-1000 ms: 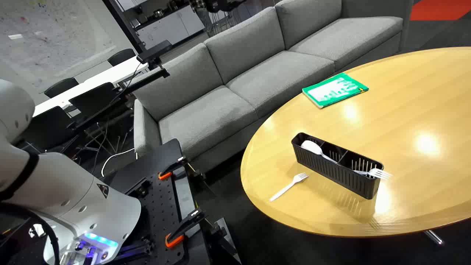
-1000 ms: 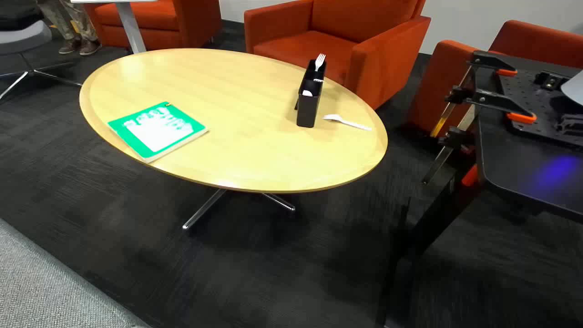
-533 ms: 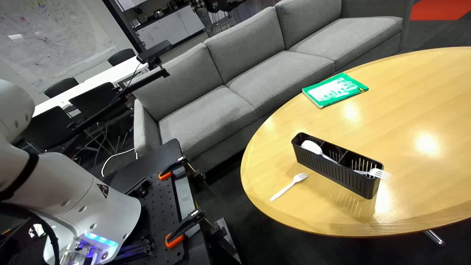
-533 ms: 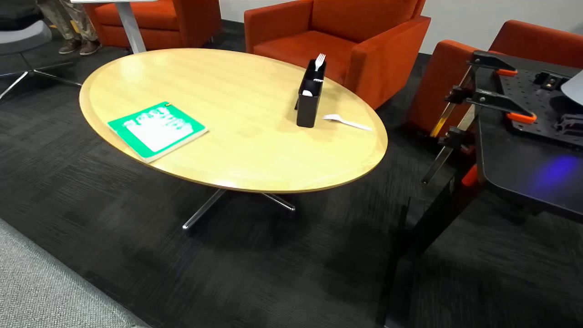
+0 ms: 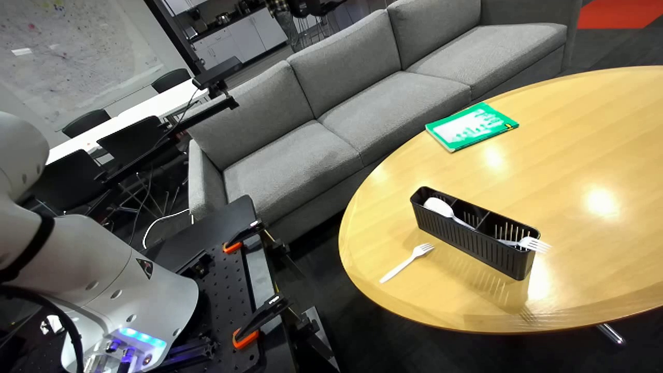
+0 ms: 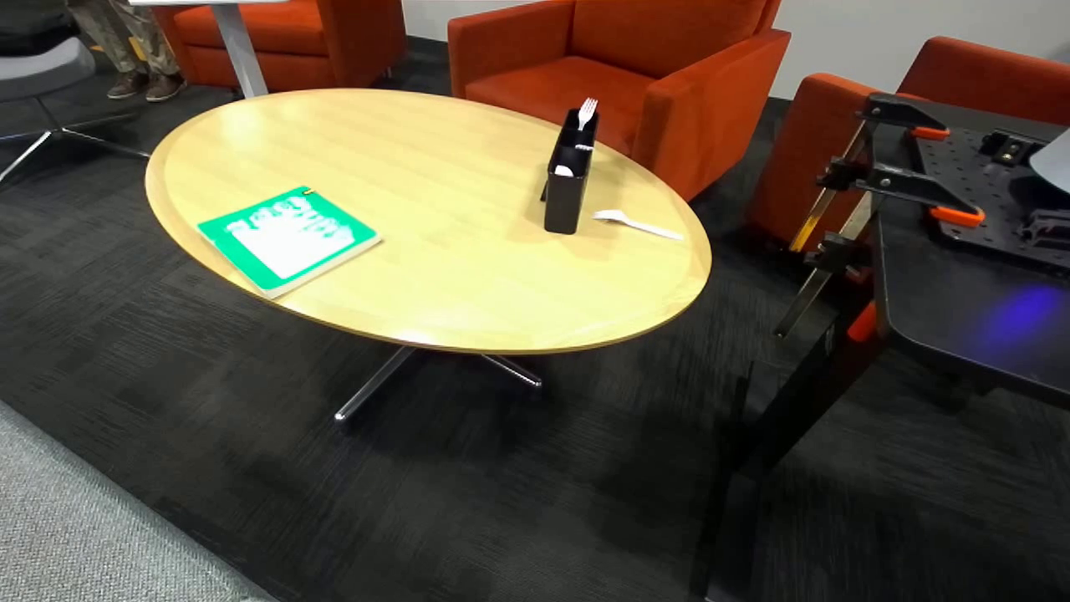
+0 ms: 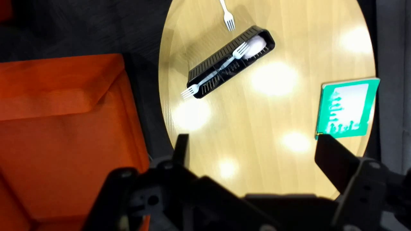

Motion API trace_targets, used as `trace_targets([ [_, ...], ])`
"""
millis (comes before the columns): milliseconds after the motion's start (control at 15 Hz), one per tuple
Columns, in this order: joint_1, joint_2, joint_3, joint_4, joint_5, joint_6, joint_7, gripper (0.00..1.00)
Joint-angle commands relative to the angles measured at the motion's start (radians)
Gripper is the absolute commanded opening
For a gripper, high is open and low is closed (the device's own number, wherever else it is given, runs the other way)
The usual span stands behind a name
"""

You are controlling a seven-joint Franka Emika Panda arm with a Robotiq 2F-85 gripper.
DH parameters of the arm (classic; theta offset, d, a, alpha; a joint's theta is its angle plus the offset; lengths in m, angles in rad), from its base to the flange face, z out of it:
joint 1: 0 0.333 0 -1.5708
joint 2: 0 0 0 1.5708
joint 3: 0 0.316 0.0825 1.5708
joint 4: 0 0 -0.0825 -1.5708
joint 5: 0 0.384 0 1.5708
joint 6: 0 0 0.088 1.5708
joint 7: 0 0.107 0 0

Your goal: Move the black rack to the left

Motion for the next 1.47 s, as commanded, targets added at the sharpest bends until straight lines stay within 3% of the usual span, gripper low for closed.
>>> trace_targets([
  [0,-0.028,0.178,0.049,-0.011,-0.014,0.248,0.212,1.0],
  [200,-0.028,0.341,0.045,-0.017,-0.038,0.414,0.396,1.0],
  [467,0.003,0.485,-0.003,-0.026,-0.024,0.464,0.567,1.0],
  [533,0.007,0.502,-0.011,-0.03,-0.015,0.455,0.581,1.0],
  [600,0.003,0.498,-0.006,-0.027,0.011,0.371,0.54,1.0],
  [667,0.01,0.504,-0.012,-0.032,-0.009,0.434,0.533,1.0],
  [1067,0.01,0.519,-0.014,-0.029,0.001,0.407,0.534,1.0],
  [1400,0.014,0.648,0.0,0.009,0.074,0.453,0.539,1.0],
])
